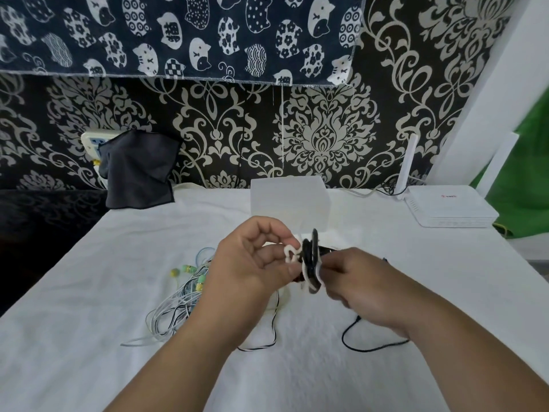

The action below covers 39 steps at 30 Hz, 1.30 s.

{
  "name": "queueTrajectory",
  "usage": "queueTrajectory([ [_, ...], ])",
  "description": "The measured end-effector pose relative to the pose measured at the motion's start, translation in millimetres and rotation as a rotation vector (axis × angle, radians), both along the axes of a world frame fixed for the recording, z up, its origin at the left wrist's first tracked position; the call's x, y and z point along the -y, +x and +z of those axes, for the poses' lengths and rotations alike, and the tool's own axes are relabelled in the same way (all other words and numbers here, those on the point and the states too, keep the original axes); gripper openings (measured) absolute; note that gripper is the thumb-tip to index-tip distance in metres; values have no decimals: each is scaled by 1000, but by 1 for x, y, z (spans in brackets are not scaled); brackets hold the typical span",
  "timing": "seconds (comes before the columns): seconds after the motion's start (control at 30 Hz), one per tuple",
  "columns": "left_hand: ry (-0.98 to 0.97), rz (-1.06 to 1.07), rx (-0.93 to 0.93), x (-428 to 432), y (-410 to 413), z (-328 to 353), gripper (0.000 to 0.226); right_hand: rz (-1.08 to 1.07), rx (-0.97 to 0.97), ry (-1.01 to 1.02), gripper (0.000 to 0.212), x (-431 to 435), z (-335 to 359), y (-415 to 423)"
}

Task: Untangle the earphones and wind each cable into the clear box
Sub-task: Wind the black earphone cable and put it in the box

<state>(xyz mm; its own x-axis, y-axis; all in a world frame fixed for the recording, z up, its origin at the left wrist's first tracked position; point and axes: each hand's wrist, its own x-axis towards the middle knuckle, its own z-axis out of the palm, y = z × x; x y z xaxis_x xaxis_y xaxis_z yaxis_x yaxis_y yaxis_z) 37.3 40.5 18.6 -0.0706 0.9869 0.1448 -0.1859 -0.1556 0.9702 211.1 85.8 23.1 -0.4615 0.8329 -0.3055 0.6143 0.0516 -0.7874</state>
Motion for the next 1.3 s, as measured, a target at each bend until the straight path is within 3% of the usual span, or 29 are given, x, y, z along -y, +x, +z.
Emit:
queueTrajectory([
  [0.27,-50,236,-108,-2,-5,-3,36,132,-127,-76,34,4,9,0],
  [0.53,40,304,-647,1,2,-7,44,60,-276,74,23,5,22,3],
  [0.67,44,183,-715,3,5,-4,41,-46,-326,183,28,4,28,6],
  [0.8,8,46,-597,3,4,-1,42,-151,-239,425,28,1,26,8],
  [0.9,-26,-46,-452,1,2,0,44,-223,-275,419,21,-2,23,8],
  [1.0,-21,-113,-357,1,1,0,44,-257,-283,332,19,-4,20,9],
  [1.13,-10,-179,-250,2,2,-1,43,-278,-342,17,25,-8,12,11],
  [1.3,3,-103,-60,0,2,-2,32,-118,-231,-69,46,-5,4,3],
])
